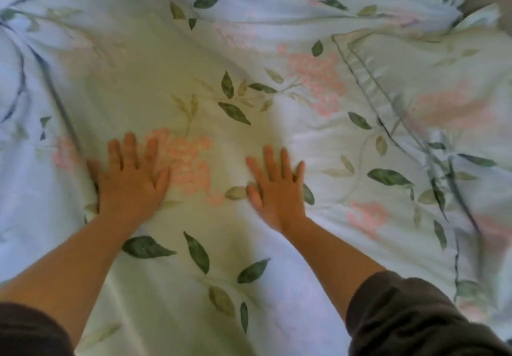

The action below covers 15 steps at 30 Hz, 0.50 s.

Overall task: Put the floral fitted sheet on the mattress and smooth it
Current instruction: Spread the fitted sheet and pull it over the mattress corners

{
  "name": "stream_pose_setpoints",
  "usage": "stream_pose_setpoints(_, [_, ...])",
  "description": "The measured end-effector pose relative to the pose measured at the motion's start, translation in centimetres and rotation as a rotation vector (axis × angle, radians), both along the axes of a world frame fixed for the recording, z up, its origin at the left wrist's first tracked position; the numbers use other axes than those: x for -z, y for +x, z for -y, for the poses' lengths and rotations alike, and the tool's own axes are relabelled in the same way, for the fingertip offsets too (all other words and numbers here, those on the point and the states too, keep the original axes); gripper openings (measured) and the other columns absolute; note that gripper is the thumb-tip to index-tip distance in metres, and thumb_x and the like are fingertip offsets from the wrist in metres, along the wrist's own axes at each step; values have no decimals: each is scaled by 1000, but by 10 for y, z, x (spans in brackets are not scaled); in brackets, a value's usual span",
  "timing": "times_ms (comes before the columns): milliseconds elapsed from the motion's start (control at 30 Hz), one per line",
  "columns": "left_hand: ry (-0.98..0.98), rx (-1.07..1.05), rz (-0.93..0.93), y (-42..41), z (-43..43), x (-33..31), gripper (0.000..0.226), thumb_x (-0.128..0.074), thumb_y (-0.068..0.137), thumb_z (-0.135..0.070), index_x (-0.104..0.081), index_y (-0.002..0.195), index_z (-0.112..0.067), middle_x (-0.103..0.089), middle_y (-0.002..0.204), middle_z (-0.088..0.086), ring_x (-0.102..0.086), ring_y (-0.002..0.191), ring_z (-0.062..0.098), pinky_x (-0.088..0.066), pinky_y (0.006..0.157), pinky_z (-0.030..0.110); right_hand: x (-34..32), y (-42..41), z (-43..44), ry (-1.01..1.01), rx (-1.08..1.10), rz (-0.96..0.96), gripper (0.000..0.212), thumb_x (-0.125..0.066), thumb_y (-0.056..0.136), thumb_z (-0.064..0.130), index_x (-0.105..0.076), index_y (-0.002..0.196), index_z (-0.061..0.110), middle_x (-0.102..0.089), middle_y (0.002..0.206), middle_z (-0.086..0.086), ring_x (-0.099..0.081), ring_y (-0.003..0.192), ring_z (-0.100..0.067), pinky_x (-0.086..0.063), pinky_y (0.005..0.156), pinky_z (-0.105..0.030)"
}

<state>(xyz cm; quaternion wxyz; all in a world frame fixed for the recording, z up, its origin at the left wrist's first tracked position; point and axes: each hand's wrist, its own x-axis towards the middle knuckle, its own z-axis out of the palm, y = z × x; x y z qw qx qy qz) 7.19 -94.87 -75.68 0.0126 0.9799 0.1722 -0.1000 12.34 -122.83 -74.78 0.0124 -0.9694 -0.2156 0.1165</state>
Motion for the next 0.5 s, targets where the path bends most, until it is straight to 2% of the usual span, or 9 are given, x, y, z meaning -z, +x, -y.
stream_pose_setpoints(67, [-25, -56, -49, -22, 3, -6, 72, -6, 90, -61, -1, 153, -27, 0, 160, 13, -4, 144, 40, -7, 111, 63, -3, -36, -8, 39, -181, -36, 59, -23, 93, 53, -16, 150, 40, -1, 162, -4, 7, 145, -41, 1, 110, -68])
stream_pose_setpoints(133, [-40, -56, -99, -48, 8, -12, 73, -10, 90, -59, -3, 153, -24, 1, 160, 13, -3, 144, 40, -7, 112, 61, -4, -74, -5, 23, -312, -62, 60, -24, 94, 52, -13, 151, 39, 5, 161, -3, 12, 145, -41, 5, 110, -67])
stream_pose_setpoints(233, [-49, -31, -180, -101, 13, -23, 72, -26, 93, -54, -8, 153, -19, -1, 160, 14, -5, 144, 39, -15, 110, 63, -10, -116, 8, 14, -360, -104, 61, -24, 95, 53, -12, 152, 37, 6, 161, -3, 13, 144, -41, 7, 111, -66])
stream_pose_setpoints(367, [-72, -65, -281, -188, 6, -36, 80, -33, 90, -59, -6, 153, -18, 0, 160, 13, -5, 145, 37, -23, 102, 68, -20, -162, 15, -45, -435, -101, 62, -35, 92, 55, -23, 150, 37, -7, 161, -9, -4, 144, -47, -10, 106, -73])
stream_pose_setpoints(433, [-90, -54, -325, -223, 1, -45, 83, -22, 89, -68, -10, 152, -15, -5, 159, 16, -8, 144, 39, -26, 97, 73, -21, -185, 13, -66, -456, -131, 62, -36, 91, 58, -23, 149, 38, -9, 161, -8, -6, 143, -47, -13, 104, -75])
stream_pose_setpoints(500, [-97, -33, -360, -258, -8, -53, 96, 6, 78, -77, -11, 149, -15, -10, 158, 17, -13, 143, 43, -29, 92, 73, -25, -216, 3, -86, -465, -182, 63, -37, 90, 59, -24, 148, 40, -8, 161, -7, -4, 143, -47, -13, 103, -76])
